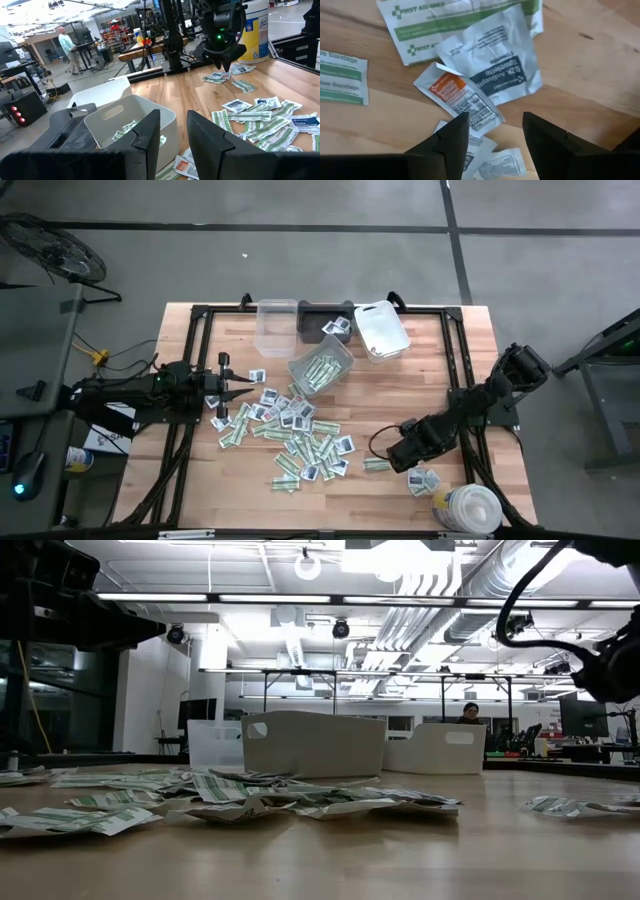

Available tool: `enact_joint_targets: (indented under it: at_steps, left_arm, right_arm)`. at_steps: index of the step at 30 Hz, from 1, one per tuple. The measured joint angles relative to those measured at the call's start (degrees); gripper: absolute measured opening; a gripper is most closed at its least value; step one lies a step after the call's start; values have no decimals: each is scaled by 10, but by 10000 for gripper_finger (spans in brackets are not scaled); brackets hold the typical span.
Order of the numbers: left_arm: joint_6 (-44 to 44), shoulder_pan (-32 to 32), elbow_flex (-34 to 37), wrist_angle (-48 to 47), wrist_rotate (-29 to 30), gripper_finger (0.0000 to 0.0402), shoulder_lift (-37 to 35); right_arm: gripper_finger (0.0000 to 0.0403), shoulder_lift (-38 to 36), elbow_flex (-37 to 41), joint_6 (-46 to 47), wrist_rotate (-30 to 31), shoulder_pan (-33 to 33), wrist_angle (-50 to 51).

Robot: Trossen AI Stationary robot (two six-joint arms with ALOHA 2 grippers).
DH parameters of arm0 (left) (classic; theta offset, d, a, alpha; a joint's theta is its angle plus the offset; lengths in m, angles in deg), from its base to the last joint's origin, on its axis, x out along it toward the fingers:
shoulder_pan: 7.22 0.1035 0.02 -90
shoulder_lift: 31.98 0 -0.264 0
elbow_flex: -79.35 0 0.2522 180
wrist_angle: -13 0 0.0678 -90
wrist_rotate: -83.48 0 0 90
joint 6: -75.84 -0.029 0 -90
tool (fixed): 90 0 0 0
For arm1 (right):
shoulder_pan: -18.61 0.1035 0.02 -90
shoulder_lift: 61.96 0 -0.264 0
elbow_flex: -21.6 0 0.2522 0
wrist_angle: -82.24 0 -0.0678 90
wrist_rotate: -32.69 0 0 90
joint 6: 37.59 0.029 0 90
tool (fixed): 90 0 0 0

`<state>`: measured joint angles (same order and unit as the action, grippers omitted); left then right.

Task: Pick & Place First Aid Supplies
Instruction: Put the ointment pack into the white bin

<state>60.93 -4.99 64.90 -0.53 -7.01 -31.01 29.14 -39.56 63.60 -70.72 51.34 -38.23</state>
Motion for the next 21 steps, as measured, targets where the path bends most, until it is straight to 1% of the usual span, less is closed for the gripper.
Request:
enact_joint_targets:
  at_steps: [3, 10, 14, 21]
  left_arm:
    - [0, 0, 0, 0, 0, 96, 0]
    - [0, 0, 0, 0, 0, 96, 0]
    - [0, 0, 0, 0, 0, 96, 0]
    - [0, 0, 0, 0, 0, 96, 0]
  right_arm:
    - [179, 9, 4, 0, -2, 0, -22]
    - [168, 9, 47, 25, -17, -4, -101]
    - [149, 9, 49, 21, -17, -9, -102]
    - [100, 10, 50, 5, -22, -16, -100]
